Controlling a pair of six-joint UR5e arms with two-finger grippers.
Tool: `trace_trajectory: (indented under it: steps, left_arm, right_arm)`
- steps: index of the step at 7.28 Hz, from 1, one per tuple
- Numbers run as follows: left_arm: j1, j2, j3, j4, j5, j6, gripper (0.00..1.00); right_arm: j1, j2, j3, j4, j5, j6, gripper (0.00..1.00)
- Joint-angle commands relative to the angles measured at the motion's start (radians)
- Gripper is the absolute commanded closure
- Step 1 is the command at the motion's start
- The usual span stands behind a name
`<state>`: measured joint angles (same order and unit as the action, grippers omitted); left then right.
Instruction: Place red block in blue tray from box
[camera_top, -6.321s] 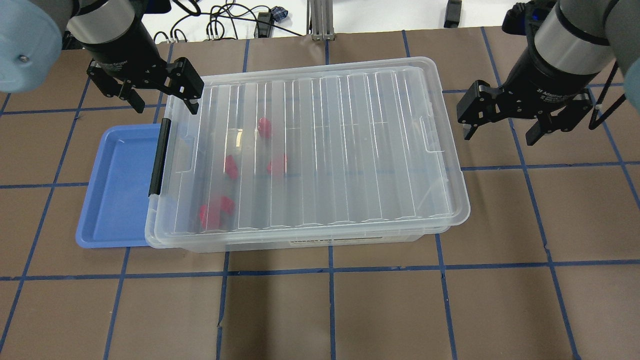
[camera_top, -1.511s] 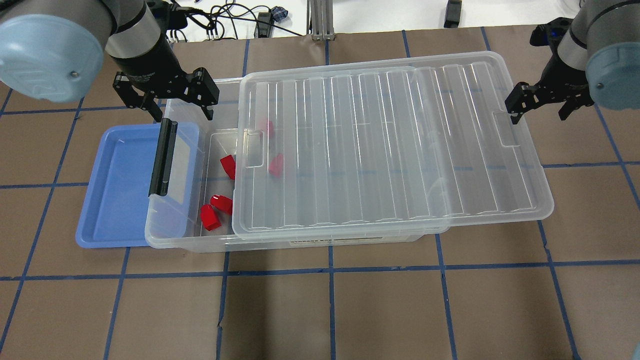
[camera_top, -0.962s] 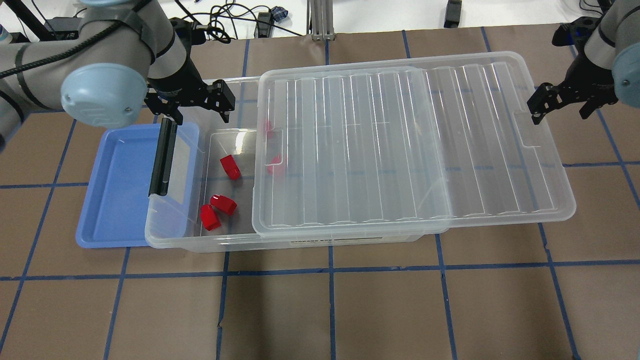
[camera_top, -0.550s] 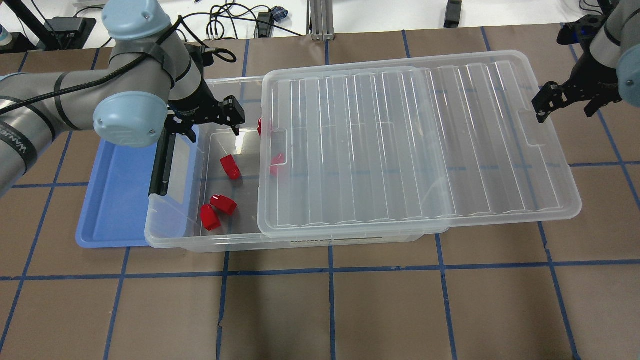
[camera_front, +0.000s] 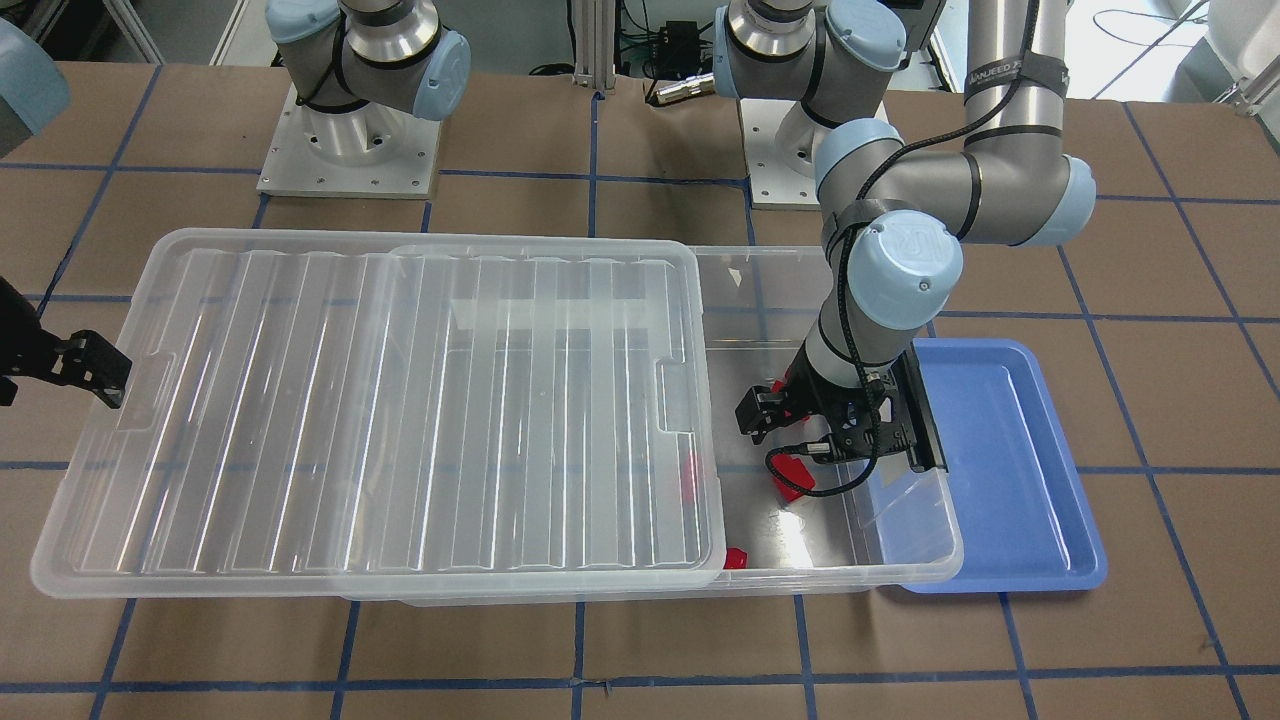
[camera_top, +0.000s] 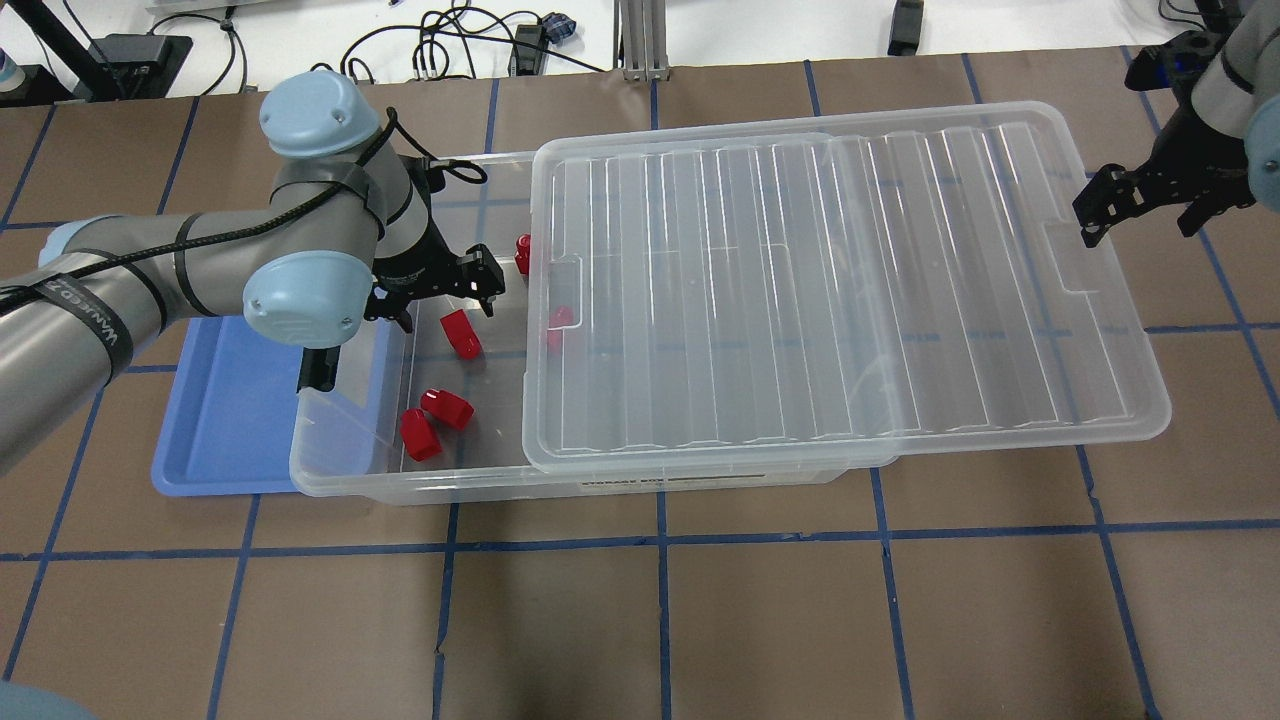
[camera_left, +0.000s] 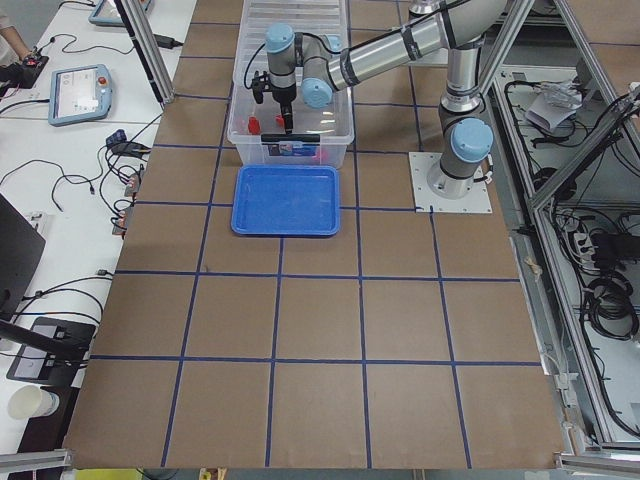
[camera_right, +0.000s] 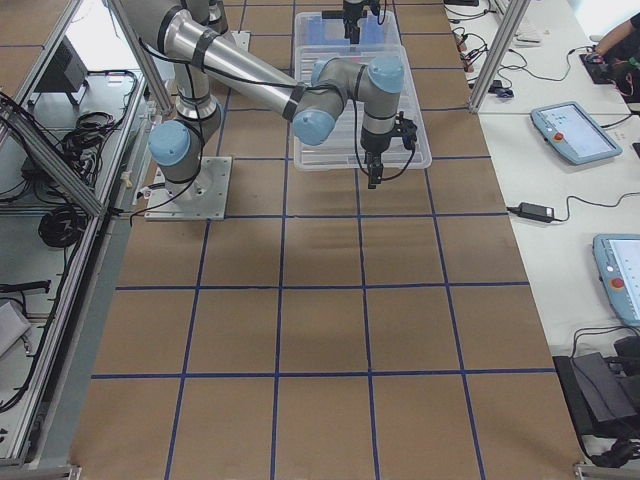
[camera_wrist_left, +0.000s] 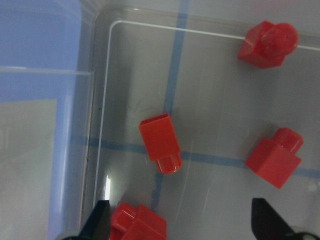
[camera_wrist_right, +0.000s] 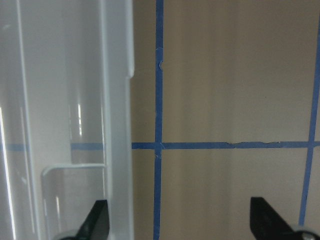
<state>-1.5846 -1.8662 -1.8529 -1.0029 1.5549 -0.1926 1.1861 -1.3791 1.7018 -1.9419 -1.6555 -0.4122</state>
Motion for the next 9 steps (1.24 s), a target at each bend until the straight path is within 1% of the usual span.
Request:
trace_trajectory:
  steps: [1, 2, 3, 4, 6, 7, 8, 9]
  left_arm:
    - [0.0, -0.046, -0.049, 0.126, 0.004, -0.016, 0.0]
    - [0.0, -0.065, -0.052, 0.174, 0.005, -0.019, 0.0]
    - [0.0, -0.074, -0.046, 0.181, 0.008, -0.004, 0.0]
    - [0.0, -0.088, -0.049, 0.203, 0.01, -0.002, 0.0]
    - [0.002, -0.122, -0.054, 0.266, 0.014, 0.001, 0.0]
    - [0.006, -0.134, -0.052, 0.289, 0.017, 0.002, 0.0]
    - [0.005, -0.139, -0.054, 0.294, 0.023, 0.002, 0.02]
    - [0.005, -0.137, -0.054, 0.294, 0.045, 0.005, 0.35]
  right_arm:
    - [0.0, -0.011, -0.004, 0.004, 0.002, 0.003, 0.0]
    - [0.001, -0.021, -0.026, 0.018, 0.0, 0.012, 0.0]
    - [0.003, -0.05, -0.053, 0.085, 0.002, 0.013, 0.0]
    - [0.004, -0.087, -0.065, 0.13, 0.005, 0.015, 0.0]
    - [0.009, -0.191, -0.068, 0.171, 0.01, 0.015, 0.0]
    - [0.009, -0.195, -0.057, 0.181, 0.013, 0.015, 0.0]
    - [0.009, -0.192, -0.056, 0.208, 0.014, 0.013, 0.0]
    - [0.009, -0.19, -0.056, 0.224, 0.014, 0.013, 0.0]
